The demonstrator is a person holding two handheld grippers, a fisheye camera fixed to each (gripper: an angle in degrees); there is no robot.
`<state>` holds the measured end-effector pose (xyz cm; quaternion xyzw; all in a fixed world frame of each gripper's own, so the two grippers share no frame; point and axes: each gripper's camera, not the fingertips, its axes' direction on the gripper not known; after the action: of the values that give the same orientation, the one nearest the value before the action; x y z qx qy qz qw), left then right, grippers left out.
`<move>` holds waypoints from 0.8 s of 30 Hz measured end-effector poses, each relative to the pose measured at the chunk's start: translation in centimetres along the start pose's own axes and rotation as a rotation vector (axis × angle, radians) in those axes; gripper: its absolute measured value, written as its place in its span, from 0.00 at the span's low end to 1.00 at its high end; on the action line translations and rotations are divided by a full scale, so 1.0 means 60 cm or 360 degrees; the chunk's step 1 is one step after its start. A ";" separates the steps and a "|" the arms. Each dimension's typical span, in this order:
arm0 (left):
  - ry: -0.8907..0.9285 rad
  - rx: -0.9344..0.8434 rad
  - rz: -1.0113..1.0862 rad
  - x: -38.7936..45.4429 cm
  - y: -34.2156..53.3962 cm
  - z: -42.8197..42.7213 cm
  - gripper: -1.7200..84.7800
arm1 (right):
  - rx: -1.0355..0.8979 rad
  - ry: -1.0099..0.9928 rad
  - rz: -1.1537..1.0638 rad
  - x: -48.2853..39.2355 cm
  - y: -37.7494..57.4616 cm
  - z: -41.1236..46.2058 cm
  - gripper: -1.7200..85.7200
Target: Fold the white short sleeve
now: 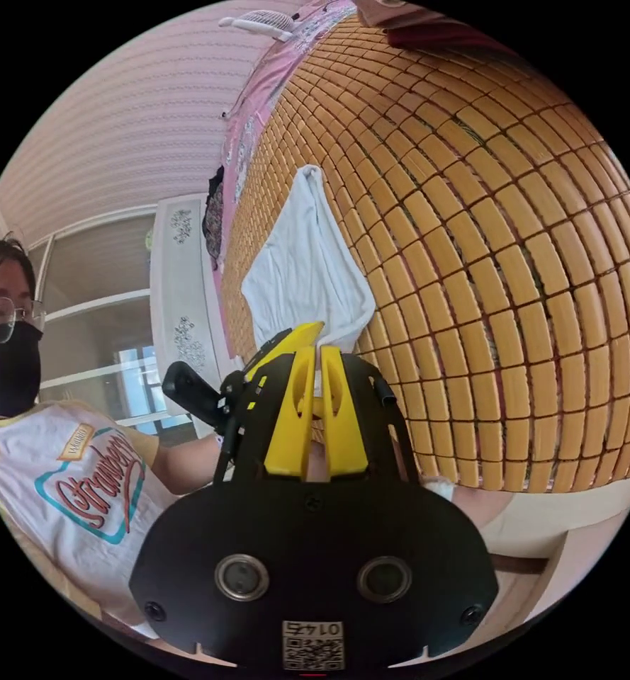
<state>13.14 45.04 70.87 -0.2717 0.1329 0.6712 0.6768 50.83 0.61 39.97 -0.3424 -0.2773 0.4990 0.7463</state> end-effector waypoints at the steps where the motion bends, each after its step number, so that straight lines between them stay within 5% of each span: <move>1: -0.0006 0.0001 -0.0013 0.000 -0.001 0.001 0.25 | 0.0011 -0.0078 -0.0009 0.007 -0.003 -0.004 0.03; 5: -0.0022 -0.0037 -0.0043 0.004 -0.009 0.020 0.21 | -0.0114 -0.0197 -0.0094 0.023 -0.009 0.008 0.03; 10: -0.0203 -0.0080 -0.0250 -0.010 -0.006 0.024 0.05 | -0.0273 -0.0186 -0.0202 0.047 0.004 0.015 0.07; 18: -0.0137 -0.0069 -0.0041 0.015 0.013 0.002 0.02 | 0.0101 0.0321 -0.0241 0.121 -0.045 -0.036 0.15; 24: -0.0016 -0.0067 0.0048 0.025 0.050 -0.026 0.01 | 0.0285 0.0263 -0.0341 0.116 -0.115 -0.027 0.15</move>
<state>10.61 45.29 68.19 -0.2804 0.1193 0.6853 0.6615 58.28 4.92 44.90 -0.2827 -0.2042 0.4093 0.8431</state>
